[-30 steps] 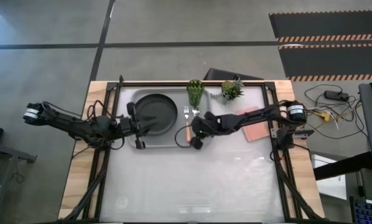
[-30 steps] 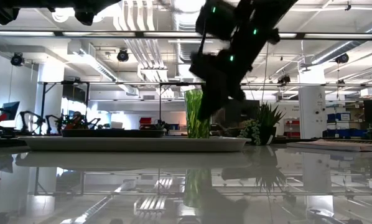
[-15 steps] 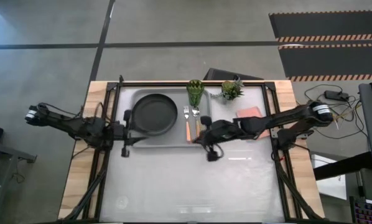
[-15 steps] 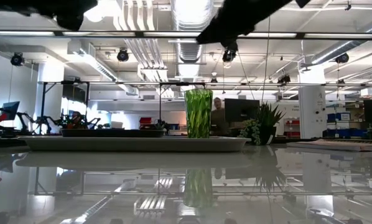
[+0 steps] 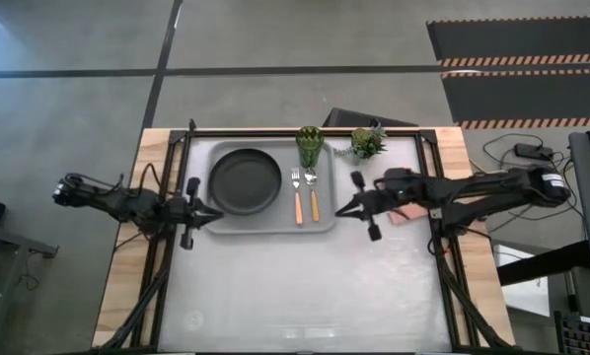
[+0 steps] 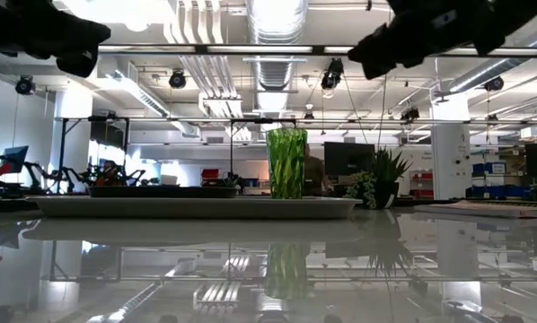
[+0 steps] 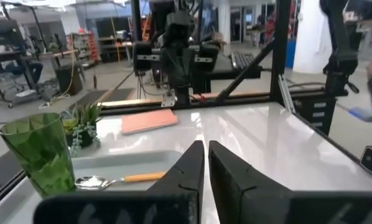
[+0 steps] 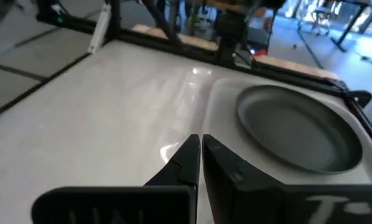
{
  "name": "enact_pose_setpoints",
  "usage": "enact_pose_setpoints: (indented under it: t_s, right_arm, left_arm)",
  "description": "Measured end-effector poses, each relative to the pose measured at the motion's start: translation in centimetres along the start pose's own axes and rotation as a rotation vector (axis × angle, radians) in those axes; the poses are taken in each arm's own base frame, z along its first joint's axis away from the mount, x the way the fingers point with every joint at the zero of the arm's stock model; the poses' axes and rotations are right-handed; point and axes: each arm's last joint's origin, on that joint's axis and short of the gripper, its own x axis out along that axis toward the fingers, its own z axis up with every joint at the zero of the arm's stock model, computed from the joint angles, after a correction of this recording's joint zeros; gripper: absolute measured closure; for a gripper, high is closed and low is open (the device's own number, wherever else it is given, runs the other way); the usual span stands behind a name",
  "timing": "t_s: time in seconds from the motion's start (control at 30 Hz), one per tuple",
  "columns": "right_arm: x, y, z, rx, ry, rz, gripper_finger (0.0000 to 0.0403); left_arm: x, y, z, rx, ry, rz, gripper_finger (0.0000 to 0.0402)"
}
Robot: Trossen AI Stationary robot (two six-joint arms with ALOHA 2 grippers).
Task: Pick and place plate/cup/fork/spoon on tray
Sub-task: Return to Home Position
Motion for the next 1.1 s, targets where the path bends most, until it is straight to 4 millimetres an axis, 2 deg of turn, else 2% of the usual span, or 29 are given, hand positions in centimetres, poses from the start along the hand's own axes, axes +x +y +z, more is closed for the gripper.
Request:
enact_pose_setpoints:
  t_s: [0.23, 0.43, 0.8, 0.97, 1.1]
  right_arm:
    - [-3.6, 0.3, -1.7, 0.023, -0.062, -0.015, 0.0394]
    - [-5.9, 1.2, -2.3, 0.019, -0.097, -0.035, 0.0394]
    - [-9.4, 2.5, -3.3, -0.002, -0.224, -0.089, 0.0394]
    - [-11.3, 3.1, -4.0, -0.029, -0.317, -0.150, 0.0394]
    - [-11.8, 3.3, -5.0, -0.027, -0.326, -0.179, 0.0394]
  left_arm:
    - [-0.8, 0.2, -1.1, -0.050, -0.055, 0.009, 0.0401]
    - [-1.1, 0.2, -2.0, -0.070, -0.072, 0.009, 0.0400]
    - [-0.6, -0.1, -4.6, -0.123, -0.032, 0.007, 0.0400]
    - [-0.4, -0.2, -4.8, -0.149, -0.044, 0.002, 0.0400]
    - [-0.3, -0.2, -4.9, -0.138, -0.035, -0.002, 0.0400]
